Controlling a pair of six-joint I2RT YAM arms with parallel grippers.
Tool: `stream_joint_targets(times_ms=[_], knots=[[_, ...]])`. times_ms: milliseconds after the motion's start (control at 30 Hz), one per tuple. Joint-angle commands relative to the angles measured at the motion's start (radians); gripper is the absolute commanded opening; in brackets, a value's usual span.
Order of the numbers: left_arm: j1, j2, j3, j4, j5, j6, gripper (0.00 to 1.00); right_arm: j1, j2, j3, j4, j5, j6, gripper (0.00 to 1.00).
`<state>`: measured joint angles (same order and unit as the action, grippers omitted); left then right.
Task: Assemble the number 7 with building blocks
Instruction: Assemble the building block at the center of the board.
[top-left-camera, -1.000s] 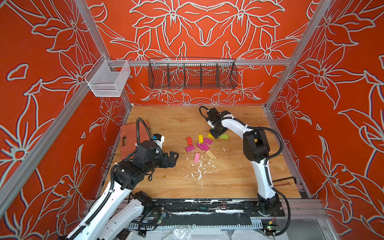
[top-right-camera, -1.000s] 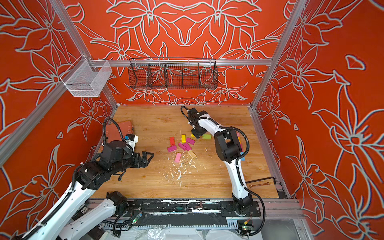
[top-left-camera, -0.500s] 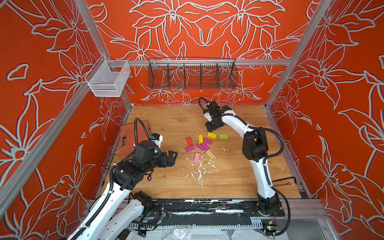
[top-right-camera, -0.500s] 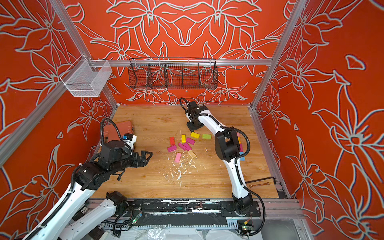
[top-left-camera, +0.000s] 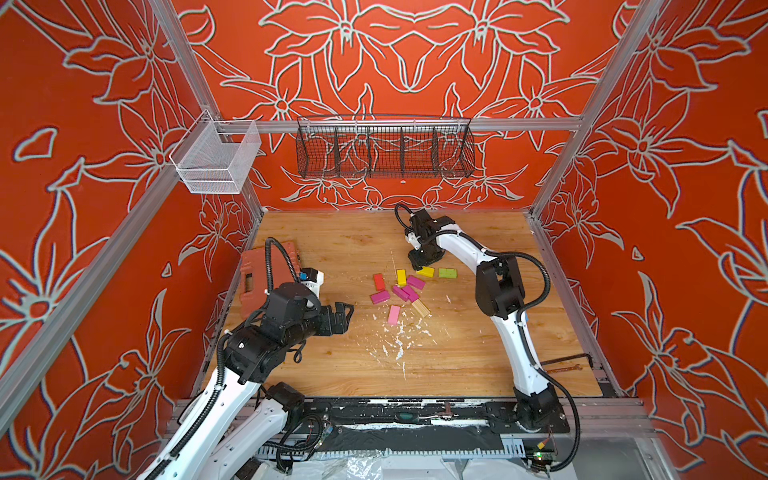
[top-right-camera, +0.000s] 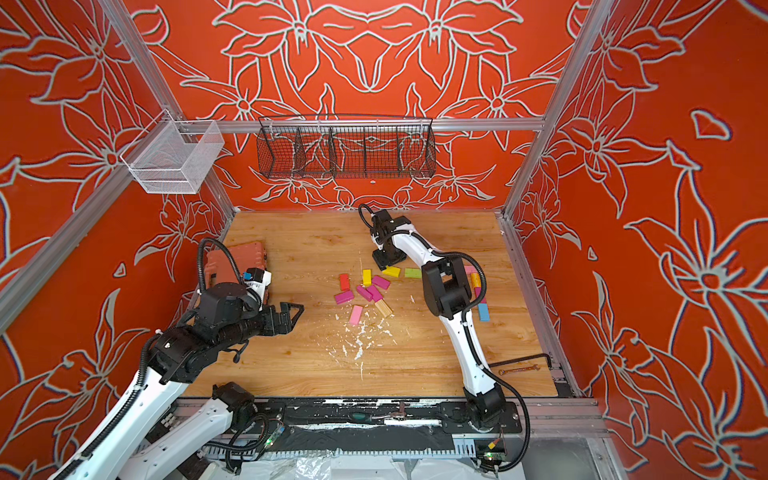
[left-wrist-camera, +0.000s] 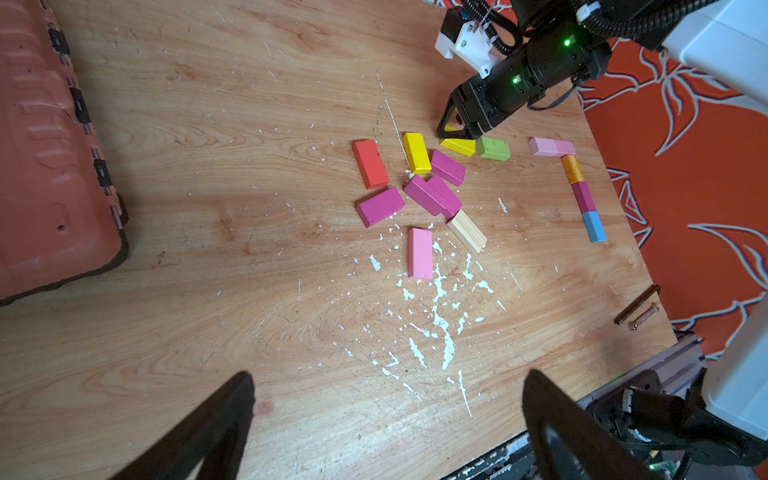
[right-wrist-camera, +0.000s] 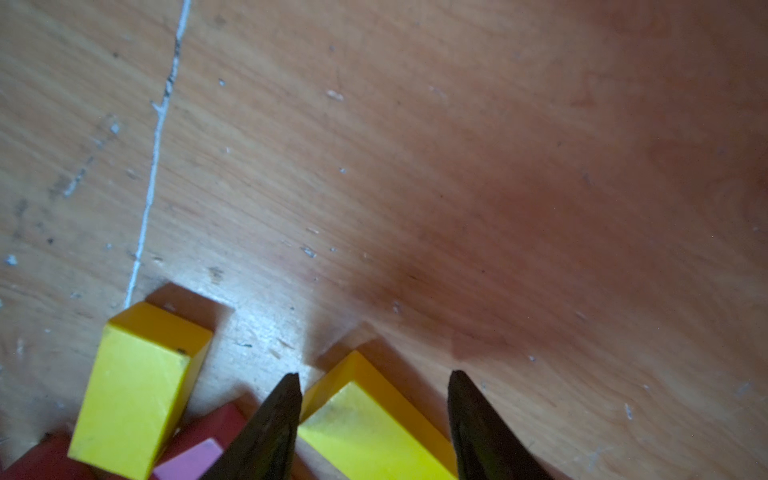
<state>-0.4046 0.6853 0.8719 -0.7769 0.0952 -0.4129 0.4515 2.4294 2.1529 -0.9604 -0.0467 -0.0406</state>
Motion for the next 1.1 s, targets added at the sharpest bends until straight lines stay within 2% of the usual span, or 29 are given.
stream_joint_targets(times_ms=[0,700,1067], knots=[[0.007,-0.010,-0.007,-0.001,0.006,-0.008,0.98,0.006,0.024,0.028,-0.028,0.030,0.024,0.59],[0.009,-0.012,-0.008,0.002,0.006,-0.010,0.98,0.006,-0.042,-0.091,0.001,0.045,-0.100,0.52],[0.010,-0.010,-0.010,0.002,0.005,-0.009,0.98,-0.006,-0.058,-0.114,0.005,0.044,-0.067,0.51]])
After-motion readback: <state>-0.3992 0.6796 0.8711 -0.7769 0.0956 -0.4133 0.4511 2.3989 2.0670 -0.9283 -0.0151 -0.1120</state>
